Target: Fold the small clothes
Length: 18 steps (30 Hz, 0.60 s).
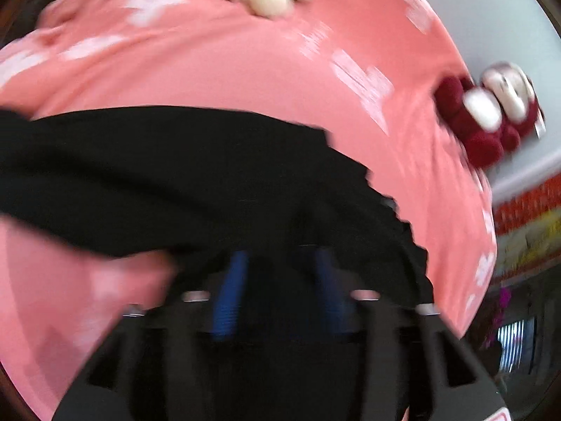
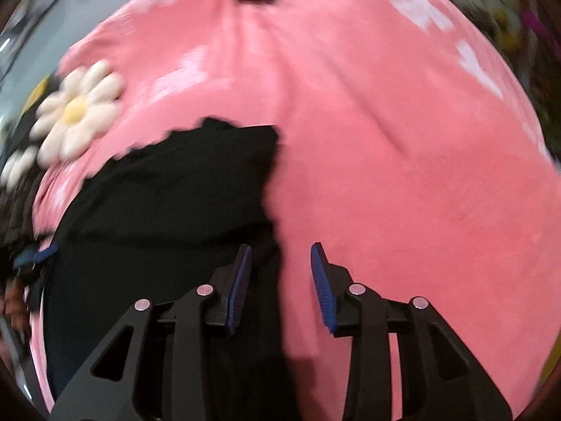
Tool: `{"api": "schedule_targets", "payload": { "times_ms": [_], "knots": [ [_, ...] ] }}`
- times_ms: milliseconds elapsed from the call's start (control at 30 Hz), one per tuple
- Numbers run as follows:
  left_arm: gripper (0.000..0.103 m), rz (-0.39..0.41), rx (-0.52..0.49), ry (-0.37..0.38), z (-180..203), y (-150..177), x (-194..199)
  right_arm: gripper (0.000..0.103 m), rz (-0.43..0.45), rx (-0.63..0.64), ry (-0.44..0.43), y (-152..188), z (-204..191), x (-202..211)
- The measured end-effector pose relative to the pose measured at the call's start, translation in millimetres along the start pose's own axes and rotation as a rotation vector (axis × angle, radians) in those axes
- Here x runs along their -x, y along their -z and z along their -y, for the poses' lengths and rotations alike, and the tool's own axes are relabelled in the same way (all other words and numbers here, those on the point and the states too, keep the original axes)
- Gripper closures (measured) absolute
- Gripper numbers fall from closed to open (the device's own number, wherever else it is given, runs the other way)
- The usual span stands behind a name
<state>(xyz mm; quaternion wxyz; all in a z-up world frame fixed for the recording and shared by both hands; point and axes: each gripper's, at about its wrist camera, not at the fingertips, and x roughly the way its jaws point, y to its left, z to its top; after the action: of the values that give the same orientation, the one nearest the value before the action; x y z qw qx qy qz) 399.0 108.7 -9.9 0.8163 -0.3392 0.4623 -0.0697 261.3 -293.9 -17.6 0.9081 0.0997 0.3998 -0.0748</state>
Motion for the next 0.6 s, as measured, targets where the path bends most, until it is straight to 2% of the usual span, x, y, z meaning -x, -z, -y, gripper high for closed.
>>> {"api": "schedule_targets", "payload": {
  "times_ms": [33,133,200,333,433,533,567,600],
  "knots": [
    [0.052,0.017,0.032,0.005,-16,0,11,0.064,0.000,0.040,0.000,8,-8,9],
    [0.051,0.072,0.184,-0.055,-82,-4,49,0.057,-0.020,0.195,0.000,51,-47,36],
    [0.051,0.116,0.321,-0.094,-133,-7,75,0.057,-0.050,0.242,-0.022,76,-66,45],
    [0.051,0.179,0.528,-0.167,-214,-12,111,0.056,-0.115,0.273,-0.090,113,-99,54],
    [0.051,0.223,0.637,-0.165,-252,-18,124,0.056,-0.160,0.310,-0.116,129,-125,55],
    [0.051,0.269,0.716,-0.104,-276,-26,127,0.056,-0.176,0.320,-0.130,136,-139,58],
    [0.053,0.279,0.732,-0.083,-280,-30,126,0.054,-0.184,0.322,-0.133,135,-144,56],
    [0.061,0.288,0.756,-0.060,-283,-33,124,0.053,-0.185,0.321,-0.136,136,-147,58]
  ]
}}
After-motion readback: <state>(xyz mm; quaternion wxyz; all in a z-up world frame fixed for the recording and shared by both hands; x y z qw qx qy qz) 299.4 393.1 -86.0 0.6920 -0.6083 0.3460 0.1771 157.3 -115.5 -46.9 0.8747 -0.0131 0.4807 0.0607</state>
